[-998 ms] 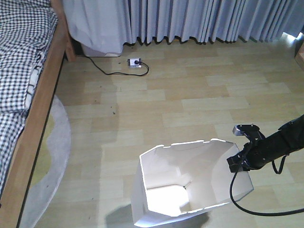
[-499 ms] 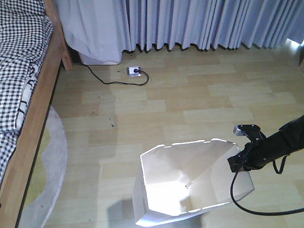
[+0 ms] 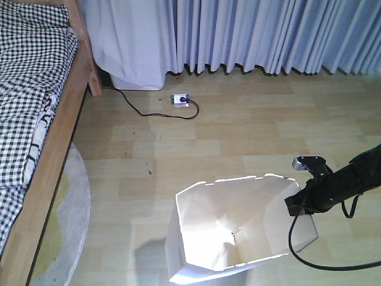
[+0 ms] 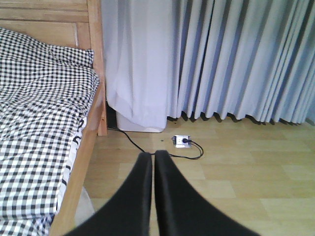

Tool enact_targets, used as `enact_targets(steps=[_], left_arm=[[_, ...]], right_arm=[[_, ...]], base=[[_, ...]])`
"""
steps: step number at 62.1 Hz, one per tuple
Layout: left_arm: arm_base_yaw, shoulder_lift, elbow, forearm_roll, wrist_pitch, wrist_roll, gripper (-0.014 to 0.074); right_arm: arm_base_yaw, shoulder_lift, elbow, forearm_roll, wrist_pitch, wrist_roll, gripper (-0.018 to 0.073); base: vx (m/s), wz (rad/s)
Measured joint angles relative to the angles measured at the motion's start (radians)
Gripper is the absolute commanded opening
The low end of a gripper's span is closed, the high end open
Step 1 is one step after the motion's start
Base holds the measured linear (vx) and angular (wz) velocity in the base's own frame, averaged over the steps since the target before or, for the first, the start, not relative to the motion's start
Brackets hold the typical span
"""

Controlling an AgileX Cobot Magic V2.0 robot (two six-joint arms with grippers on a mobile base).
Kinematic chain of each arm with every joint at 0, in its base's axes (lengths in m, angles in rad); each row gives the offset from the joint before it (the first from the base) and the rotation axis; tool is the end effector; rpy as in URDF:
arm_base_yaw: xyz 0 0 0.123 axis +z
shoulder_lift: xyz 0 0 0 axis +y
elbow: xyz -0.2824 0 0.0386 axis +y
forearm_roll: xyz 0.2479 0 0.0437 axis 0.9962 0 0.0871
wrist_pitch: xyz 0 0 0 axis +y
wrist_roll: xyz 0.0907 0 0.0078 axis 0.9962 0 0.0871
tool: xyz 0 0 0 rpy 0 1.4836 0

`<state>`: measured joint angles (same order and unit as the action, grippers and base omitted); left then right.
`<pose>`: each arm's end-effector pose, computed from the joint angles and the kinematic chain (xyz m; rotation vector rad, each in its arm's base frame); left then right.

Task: Move trash bin to bedside with robot

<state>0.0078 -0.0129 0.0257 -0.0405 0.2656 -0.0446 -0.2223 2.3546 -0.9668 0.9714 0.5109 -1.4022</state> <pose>0.0549 -0.0005 0.1811 -0.0729 1.7607 -0.0645 0.3122 -0.0328 -0.0232 -0.3936 2.9424 0.6048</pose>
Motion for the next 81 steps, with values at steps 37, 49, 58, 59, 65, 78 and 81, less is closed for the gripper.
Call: enact_targets(steps=[37,49,58,59,65,78,81], left_arm=[[0.0,0.0,0.0,0.0,0.0,0.0,-0.0006],[0.0,0.0,0.0,0.0,0.0,0.0,-0.0006],[0.0,0.0,0.0,0.0,0.0,0.0,-0.0006],[0.0,0.0,0.0,0.0,0.0,0.0,-0.0006],[0.0,0.0,0.0,0.0,0.0,0.0,-0.0006],[0.0,0.0,0.0,0.0,0.0,0.0,-0.0006],[0.0,0.0,0.0,0.0,0.0,0.0,-0.0006]], right_arm=[[0.0,0.0,0.0,0.0,0.003,0.0,-0.0005],[0.0,0.0,0.0,0.0,0.003,0.0,-0.0005],[0.0,0.0,0.0,0.0,0.003,0.0,-0.0005],[0.0,0.0,0.0,0.0,0.003,0.0,-0.0005],[0.0,0.0,0.0,0.0,0.003,0.0,-0.0005],[0.0,0.0,0.0,0.0,0.001,0.0,-0.0005],[0.0,0.0,0.0,0.0,0.001,0.0,-0.0005]], base=[[0.18,0.03],[0.16,-0.05],[0.16,-0.05],[0.17,-0.05],[0.16,-0.05],[0.15,-0.02],[0.14,0.0]])
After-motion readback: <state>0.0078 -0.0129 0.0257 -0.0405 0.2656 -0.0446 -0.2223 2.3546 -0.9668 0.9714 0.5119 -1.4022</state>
